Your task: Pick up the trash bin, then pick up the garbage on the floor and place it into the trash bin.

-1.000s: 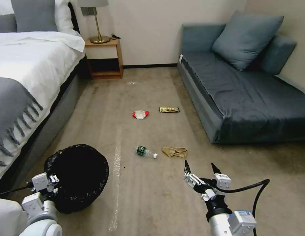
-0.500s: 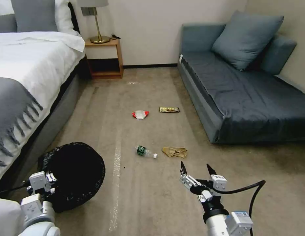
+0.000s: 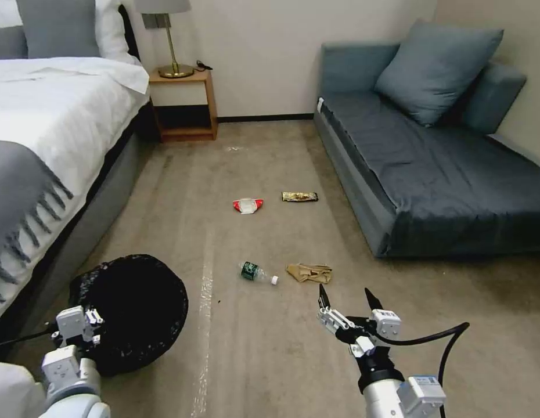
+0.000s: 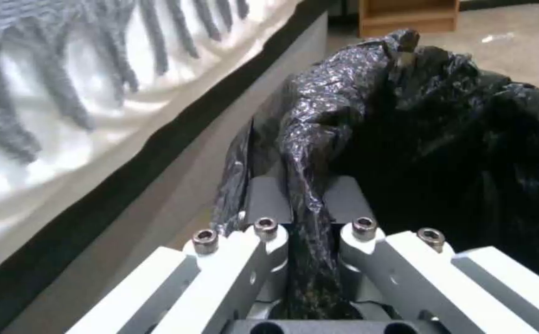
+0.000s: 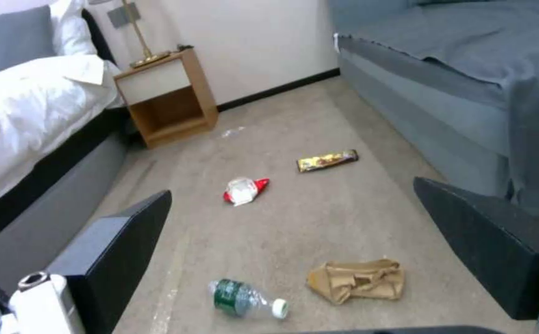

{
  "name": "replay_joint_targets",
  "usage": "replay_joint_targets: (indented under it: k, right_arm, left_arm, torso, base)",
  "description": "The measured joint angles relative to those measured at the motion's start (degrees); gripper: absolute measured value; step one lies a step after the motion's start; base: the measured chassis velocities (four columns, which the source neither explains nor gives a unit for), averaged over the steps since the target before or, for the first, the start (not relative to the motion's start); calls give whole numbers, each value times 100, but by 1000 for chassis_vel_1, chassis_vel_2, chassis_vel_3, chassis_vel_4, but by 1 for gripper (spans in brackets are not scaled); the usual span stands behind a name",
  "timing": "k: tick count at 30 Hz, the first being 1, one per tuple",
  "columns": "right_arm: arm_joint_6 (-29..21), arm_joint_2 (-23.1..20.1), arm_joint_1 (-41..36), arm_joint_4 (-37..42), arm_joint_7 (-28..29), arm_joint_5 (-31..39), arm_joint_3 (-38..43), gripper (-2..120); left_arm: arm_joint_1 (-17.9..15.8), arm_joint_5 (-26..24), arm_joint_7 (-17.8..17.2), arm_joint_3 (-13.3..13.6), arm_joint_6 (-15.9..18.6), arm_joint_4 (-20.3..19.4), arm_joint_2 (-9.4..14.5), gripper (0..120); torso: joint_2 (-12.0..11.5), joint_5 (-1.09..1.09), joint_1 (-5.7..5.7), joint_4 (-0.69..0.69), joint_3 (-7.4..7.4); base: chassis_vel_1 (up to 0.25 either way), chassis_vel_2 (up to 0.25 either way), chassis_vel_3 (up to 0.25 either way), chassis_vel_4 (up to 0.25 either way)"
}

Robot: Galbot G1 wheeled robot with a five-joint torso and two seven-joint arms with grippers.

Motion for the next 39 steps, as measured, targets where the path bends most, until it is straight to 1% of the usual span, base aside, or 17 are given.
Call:
replay_joint_targets:
  k: [11, 20, 30, 39]
  right_arm:
    - [25, -14, 34, -86, 17, -5, 17, 100]
    - [84, -21, -15, -108, 20, -78, 13, 100]
    - [133, 14, -35, -184, 23, -182, -24, 100]
    - [197, 40, -18, -315, 39, -216, -43, 100]
  left_arm:
    - [-19, 65, 45, 0, -93, 114, 12, 5]
    - [24, 89, 62, 13, -132, 97, -21, 5]
    - [63, 101, 60, -16, -230, 124, 11, 5]
    - [19, 98, -21, -57, -419, 304, 7, 5]
  torso:
    - [0, 0, 0, 0, 0]
    - [0, 0, 0, 0, 0]
    - [0, -1, 0, 0, 0]
    - [0, -1, 0, 0, 0]
  base:
    - [-94, 93, 94, -99]
    - [-80, 86, 76, -84]
    - [-100, 98, 102, -95]
    - [-87, 95, 93, -102]
